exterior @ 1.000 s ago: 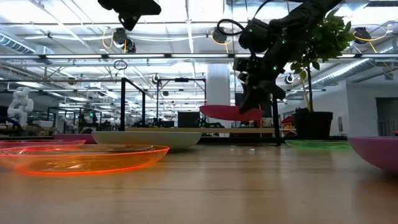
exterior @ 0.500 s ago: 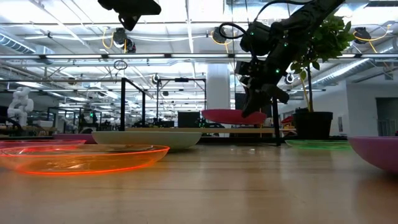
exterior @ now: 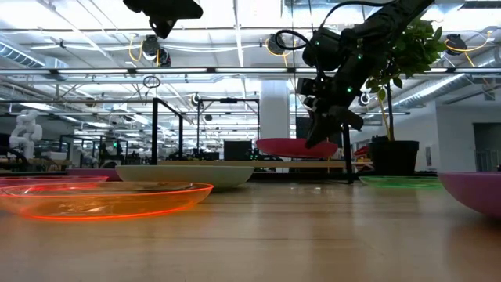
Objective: Place and stack plates onto a shelf
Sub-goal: Put the large pink plate on the shelf, then put the small orange plate on the shelf
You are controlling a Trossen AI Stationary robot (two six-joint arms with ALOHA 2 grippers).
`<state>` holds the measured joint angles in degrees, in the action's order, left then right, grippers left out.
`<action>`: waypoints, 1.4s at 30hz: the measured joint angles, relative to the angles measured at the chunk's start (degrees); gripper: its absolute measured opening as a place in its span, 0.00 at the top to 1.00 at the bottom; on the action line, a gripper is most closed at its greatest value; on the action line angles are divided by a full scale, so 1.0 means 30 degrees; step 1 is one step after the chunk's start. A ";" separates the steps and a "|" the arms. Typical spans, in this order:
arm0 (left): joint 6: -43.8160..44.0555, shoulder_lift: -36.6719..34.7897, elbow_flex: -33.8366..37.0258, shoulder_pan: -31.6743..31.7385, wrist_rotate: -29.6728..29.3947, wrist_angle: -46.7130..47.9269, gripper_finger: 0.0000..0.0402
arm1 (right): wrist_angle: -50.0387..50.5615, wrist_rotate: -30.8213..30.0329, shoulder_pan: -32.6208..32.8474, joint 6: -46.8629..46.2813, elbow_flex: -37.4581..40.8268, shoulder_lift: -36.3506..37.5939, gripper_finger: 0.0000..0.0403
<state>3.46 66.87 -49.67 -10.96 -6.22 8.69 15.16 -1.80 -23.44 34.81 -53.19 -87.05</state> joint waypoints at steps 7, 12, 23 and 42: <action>-0.0001 0.0000 0.0000 -0.0015 0.0000 0.0000 0.99 | 0.0022 -0.0029 0.0000 0.0036 0.0000 0.0000 0.96; 0.0000 0.0000 0.0000 -0.0015 0.0000 0.0000 0.99 | 0.0015 -0.0957 0.0007 -0.0062 0.0000 0.0000 0.91; -0.0110 0.0007 -0.0015 -0.0007 0.0000 0.0007 0.99 | 0.0454 -0.0969 0.1169 -0.0494 0.0000 0.1094 0.83; 0.1218 0.0003 -0.0015 -0.0647 0.0393 0.1831 0.99 | 0.6051 -0.0867 0.6841 -0.9611 0.0000 0.6746 0.83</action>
<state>7.12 66.88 -49.71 -12.90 -5.04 14.18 33.31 -4.40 -2.92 5.97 -53.19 -66.81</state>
